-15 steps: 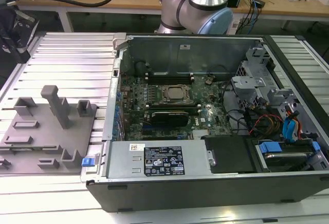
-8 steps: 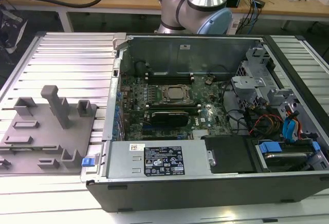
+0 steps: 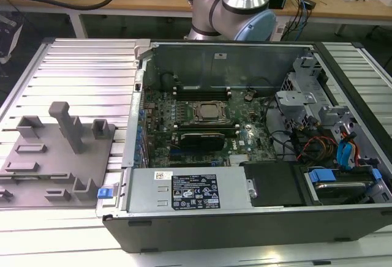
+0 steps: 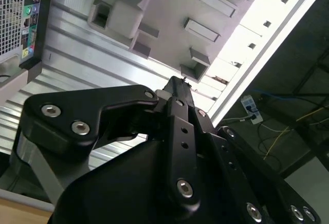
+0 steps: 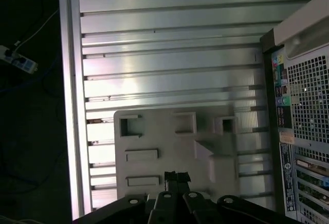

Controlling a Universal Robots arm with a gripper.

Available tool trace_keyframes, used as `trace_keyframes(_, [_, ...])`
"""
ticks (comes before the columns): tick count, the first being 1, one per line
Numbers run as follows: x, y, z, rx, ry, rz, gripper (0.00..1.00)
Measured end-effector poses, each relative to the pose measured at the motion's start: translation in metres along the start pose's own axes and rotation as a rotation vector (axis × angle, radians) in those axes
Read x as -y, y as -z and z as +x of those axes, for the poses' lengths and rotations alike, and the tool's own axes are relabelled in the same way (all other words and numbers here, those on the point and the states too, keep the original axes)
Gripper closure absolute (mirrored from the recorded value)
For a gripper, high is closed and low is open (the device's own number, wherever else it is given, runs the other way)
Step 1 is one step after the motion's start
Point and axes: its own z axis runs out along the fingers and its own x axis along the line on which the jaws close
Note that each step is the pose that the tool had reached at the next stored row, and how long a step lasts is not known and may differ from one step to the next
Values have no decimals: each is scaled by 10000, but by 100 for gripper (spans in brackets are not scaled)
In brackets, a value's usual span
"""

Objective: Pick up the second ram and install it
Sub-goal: 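Reach for the second ram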

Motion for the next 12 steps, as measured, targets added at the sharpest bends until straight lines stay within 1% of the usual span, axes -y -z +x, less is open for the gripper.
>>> trace_keyframes(3, [4, -1, 53, 1, 0, 0, 89])
trace_keyframes(5, [9, -1, 115, 0, 0, 0, 89])
trace_keyframes(7, [22, -1, 127, 0, -1, -1, 89])
trace_keyframes(12, [153, 4, 117, 1, 0, 13, 89])
